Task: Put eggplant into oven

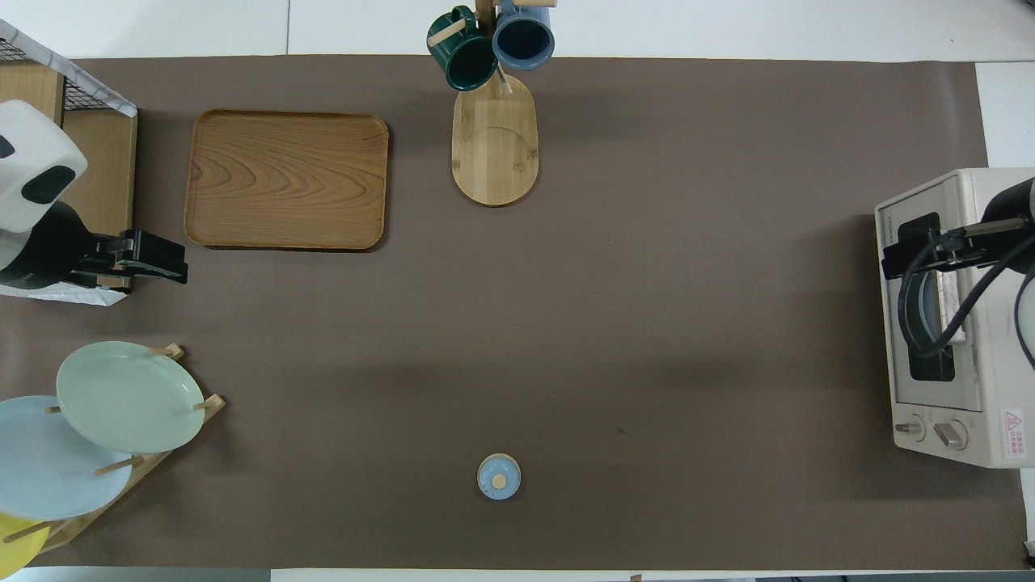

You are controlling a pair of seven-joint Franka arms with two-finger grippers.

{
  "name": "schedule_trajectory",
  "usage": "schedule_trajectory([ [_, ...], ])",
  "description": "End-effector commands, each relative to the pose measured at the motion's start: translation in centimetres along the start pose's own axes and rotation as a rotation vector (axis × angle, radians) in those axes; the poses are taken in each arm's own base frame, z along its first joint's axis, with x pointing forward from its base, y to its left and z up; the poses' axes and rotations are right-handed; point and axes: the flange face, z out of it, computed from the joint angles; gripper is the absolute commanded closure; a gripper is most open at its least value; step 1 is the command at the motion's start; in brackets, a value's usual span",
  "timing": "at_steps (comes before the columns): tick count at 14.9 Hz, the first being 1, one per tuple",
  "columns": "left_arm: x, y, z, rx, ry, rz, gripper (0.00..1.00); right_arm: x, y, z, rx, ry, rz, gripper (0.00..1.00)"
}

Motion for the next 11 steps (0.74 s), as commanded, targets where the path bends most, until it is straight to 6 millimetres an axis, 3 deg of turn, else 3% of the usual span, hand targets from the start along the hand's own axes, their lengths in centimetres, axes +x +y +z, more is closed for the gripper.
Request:
schedule_trajectory([
  [1, -0.35, -0.4, -0.37, 0.007, 0.012, -0.007, 0.0, -0.83, 0.08, -0.59, 0.034, 0.003, 0.02, 0.0],
  [11, -0.35, -0.4, -0.37, 0.007, 0.012, -0.007, 0.0, -0.98, 0.23, -0.75, 0.027, -0.005, 0.022, 0.0],
])
